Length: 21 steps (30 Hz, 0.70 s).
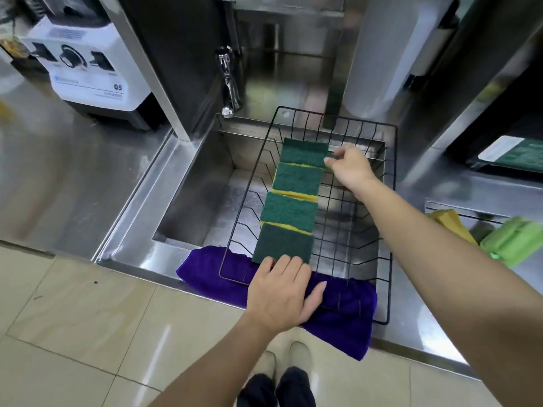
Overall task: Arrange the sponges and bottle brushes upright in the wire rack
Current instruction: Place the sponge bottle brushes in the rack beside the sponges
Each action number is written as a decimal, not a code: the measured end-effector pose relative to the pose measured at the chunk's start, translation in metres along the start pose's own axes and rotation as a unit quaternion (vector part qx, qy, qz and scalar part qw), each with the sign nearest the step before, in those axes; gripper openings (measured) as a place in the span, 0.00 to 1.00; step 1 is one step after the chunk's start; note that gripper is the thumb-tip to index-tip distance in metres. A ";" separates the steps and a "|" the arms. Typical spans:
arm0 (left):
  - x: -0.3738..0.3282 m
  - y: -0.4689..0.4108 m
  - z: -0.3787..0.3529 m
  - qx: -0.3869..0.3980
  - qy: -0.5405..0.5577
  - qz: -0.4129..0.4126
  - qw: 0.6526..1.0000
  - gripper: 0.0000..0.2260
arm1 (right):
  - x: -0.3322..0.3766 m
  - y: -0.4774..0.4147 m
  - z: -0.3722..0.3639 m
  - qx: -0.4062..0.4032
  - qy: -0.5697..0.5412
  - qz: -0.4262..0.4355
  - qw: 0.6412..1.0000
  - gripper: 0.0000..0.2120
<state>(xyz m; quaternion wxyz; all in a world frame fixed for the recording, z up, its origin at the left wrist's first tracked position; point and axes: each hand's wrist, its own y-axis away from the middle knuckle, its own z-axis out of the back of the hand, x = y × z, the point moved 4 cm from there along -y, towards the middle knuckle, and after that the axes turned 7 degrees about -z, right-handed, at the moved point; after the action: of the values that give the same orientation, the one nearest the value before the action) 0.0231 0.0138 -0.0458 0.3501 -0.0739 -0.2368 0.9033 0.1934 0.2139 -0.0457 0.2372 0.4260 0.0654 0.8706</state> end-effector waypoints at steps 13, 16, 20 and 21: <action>-0.019 -0.009 -0.002 0.040 0.011 -0.009 0.999 0.19 | -0.082 0.079 0.132 -0.196 -0.009 -0.011 0.981 0.19; -0.041 -0.016 -0.006 0.054 0.024 -0.040 0.997 0.19 | -0.112 0.096 0.141 -0.163 0.064 -0.059 0.983 0.33; -0.046 -0.018 -0.008 0.054 0.026 -0.059 0.996 0.19 | -0.150 0.113 0.138 -0.093 0.090 -0.109 0.986 0.46; -0.045 -0.017 -0.008 0.052 0.024 -0.061 0.996 0.20 | -0.158 0.115 0.135 -0.078 0.084 -0.120 0.986 0.46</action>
<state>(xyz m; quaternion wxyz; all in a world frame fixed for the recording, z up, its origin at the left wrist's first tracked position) 0.0697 -0.0024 -0.0461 0.4132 -0.0628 -0.1846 0.8895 0.3398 0.0264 -0.0367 0.3660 0.3204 0.0678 0.8711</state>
